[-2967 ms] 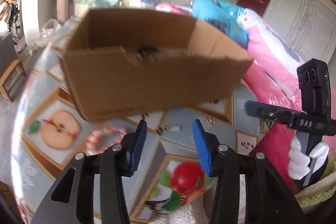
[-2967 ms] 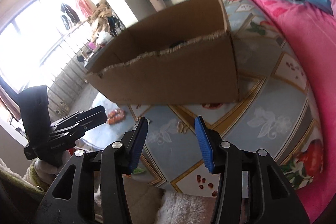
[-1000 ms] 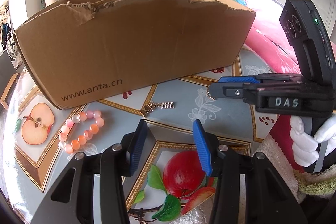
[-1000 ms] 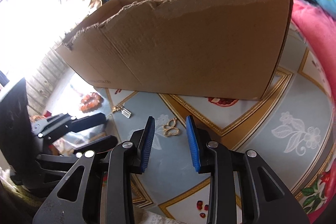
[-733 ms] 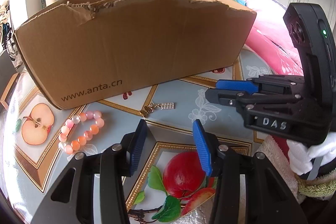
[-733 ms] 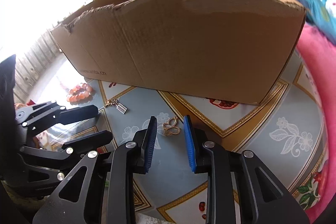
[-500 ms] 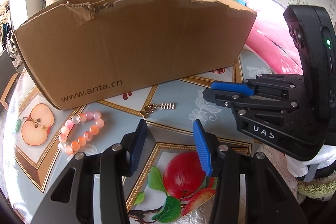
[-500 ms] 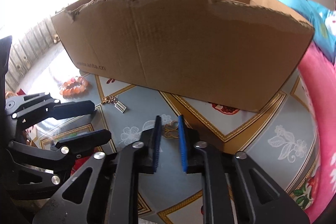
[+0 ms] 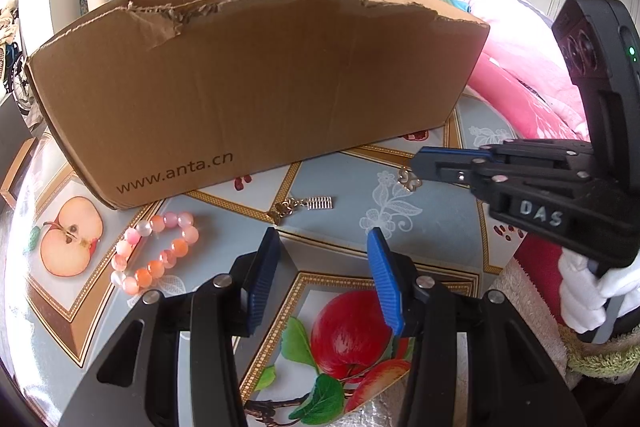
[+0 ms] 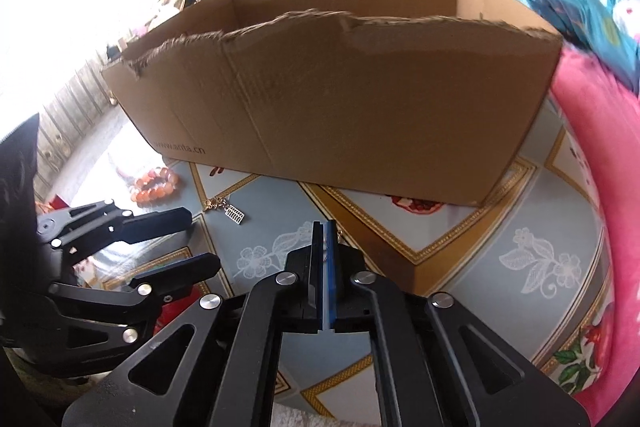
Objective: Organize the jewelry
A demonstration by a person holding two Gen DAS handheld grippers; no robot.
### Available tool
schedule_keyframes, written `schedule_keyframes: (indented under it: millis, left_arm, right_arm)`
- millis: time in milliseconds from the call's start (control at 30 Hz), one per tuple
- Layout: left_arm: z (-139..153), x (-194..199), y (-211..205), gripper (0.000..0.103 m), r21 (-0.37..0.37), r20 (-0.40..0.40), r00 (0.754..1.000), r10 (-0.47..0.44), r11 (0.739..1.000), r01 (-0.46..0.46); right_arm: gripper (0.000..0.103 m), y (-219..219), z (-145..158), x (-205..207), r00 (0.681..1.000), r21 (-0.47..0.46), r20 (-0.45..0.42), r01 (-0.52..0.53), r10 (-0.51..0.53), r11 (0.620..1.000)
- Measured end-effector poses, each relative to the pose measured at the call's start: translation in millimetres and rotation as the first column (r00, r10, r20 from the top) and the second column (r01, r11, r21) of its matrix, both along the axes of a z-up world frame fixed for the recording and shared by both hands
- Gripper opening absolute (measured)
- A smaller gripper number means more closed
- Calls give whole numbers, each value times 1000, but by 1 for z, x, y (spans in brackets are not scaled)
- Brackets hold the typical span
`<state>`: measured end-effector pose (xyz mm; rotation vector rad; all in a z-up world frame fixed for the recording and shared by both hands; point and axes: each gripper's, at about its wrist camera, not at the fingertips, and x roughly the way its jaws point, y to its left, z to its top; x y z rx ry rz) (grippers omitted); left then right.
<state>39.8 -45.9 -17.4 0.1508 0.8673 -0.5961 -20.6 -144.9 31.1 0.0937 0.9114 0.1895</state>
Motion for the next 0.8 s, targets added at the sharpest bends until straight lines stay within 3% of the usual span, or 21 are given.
schedule_keyframes:
  millis: [200,400,800]
  left_arm:
    - [0,1,-2,44,-3,-4,1000,8,1000,-8]
    - [0,1,-3,44,-4,-6,1000,11,1000,-11]
    - [-1,1,-3,45,-4,-3,1000,11,1000,-11]
  right_arm:
    - [4,-6,-2,-4,999,-11,-34,-12,11,1000]
    - [4,9,-9,-2,998,-126,-39,-48,43,991]
    - [4,5,-6,8,999,-100,-38,-24,20,995]
